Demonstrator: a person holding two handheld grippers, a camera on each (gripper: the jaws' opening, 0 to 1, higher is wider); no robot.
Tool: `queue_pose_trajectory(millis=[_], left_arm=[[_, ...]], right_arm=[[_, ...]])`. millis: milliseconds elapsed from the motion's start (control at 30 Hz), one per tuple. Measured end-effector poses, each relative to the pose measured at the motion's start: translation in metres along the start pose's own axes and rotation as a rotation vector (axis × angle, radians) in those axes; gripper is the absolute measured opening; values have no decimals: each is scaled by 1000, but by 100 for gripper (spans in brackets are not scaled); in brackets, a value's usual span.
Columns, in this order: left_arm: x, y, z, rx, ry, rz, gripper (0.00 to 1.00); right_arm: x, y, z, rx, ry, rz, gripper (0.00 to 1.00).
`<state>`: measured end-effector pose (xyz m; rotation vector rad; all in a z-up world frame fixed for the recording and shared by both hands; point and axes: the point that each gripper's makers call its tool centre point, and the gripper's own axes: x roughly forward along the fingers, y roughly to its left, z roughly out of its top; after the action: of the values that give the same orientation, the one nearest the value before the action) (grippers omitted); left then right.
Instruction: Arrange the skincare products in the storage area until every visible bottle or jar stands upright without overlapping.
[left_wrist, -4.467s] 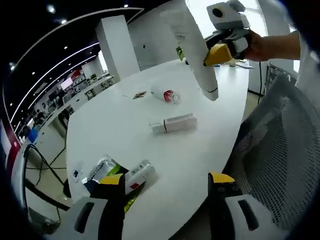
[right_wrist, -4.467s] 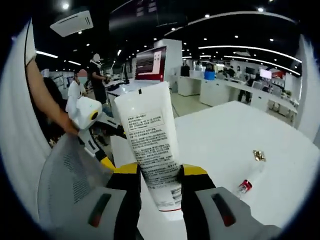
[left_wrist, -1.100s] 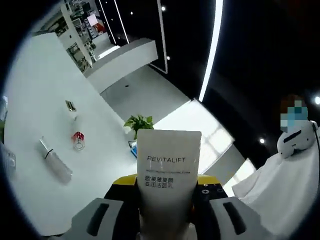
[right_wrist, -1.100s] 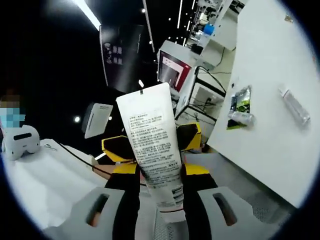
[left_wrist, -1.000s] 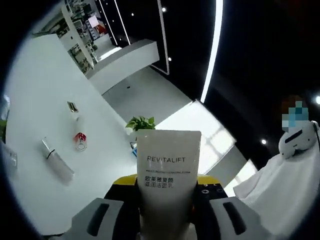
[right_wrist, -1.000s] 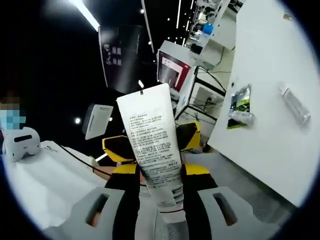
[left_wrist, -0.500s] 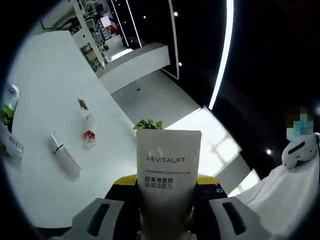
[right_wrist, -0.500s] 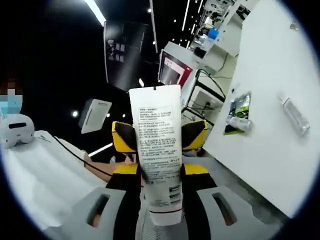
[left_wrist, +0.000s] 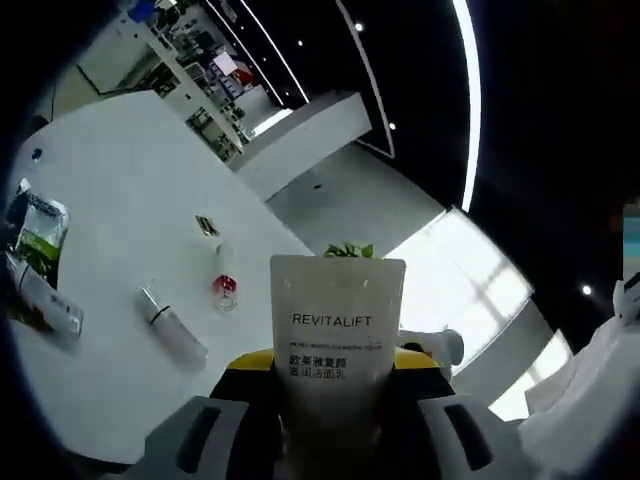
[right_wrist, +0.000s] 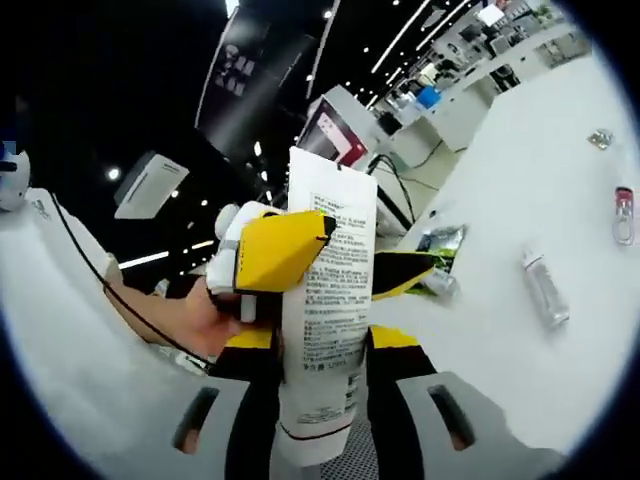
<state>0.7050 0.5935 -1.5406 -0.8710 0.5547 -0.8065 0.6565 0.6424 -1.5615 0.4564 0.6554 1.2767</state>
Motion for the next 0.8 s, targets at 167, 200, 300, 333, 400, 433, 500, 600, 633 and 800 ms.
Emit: queue_pose_trajectory(millis=[167, 200, 300, 333, 400, 433, 500, 600, 633, 800], left_arm=[[5, 6, 2, 21, -18, 68, 40], [5, 8, 2, 33, -22, 88, 40], [4, 10, 6, -21, -62, 121, 40], [4, 9, 7, -18, -73, 121, 40], [5, 6, 4, 12, -71, 127, 40], [6, 6, 3, 25, -66, 129, 40], [7, 6, 0, 54, -55, 135, 40], [7, 6, 0, 63, -47, 130, 40], [7, 5, 0, 69, -44, 126, 40], [7, 3, -3, 100, -12, 106, 41]], right_arm=[[-3, -8, 3, -89, -5, -79, 29], [-3, -10, 3, -96, -3, -89, 28], [-4, -11, 5, -106, -3, -113, 27], [-5, -11, 6, -106, -7, -116, 26], [-8, -12, 6, -101, -7, -126, 25], [-9, -13, 5, -114, 2, -136, 24], [-8, -14, 2, -123, 18, -147, 23], [-10, -15, 1, -124, 26, -154, 21], [-11, -15, 2, -123, 25, -153, 21], [-13, -15, 1, -133, 29, -150, 19]])
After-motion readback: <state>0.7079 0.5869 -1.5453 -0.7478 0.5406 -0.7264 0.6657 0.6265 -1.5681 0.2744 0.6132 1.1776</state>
